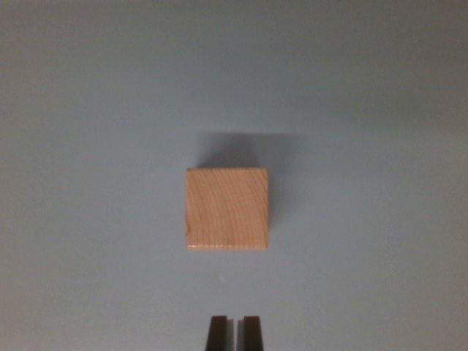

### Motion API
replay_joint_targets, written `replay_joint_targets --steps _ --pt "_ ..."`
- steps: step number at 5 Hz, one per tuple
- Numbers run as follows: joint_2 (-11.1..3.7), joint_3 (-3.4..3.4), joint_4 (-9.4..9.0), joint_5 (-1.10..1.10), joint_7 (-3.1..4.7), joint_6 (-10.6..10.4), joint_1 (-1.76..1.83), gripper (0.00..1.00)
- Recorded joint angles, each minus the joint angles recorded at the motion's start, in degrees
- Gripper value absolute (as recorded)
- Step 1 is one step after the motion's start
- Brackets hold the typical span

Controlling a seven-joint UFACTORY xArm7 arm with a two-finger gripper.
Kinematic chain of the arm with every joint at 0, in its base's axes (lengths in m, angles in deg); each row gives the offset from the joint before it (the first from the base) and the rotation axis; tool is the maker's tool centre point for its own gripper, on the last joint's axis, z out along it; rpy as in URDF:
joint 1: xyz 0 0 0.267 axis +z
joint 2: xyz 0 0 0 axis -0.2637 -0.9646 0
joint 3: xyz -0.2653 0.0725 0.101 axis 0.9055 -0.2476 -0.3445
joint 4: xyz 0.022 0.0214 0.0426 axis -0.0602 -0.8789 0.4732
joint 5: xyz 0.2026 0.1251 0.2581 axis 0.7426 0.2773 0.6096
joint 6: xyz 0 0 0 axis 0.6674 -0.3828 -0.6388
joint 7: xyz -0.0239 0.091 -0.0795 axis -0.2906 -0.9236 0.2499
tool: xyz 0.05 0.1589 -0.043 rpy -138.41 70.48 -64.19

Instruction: Push wooden cube

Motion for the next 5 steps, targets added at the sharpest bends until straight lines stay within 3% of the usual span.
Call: replay_joint_targets --steps 1,2,3,4,5 --pt "-0.64 -0.03 -1.98 -0.01 -0.07 -2.64 -0.03 0.00" --pt "-0.64 -0.03 -1.98 -0.01 -0.07 -2.64 -0.03 0.00" --pt "-1.25 -0.05 -3.89 -0.02 -0.14 -5.17 -0.06 0.00" --pt "-1.25 -0.05 -3.89 -0.02 -0.14 -5.17 -0.06 0.00" --pt "-1.85 -0.08 -5.75 -0.03 -0.21 -7.65 -0.09 0.00"
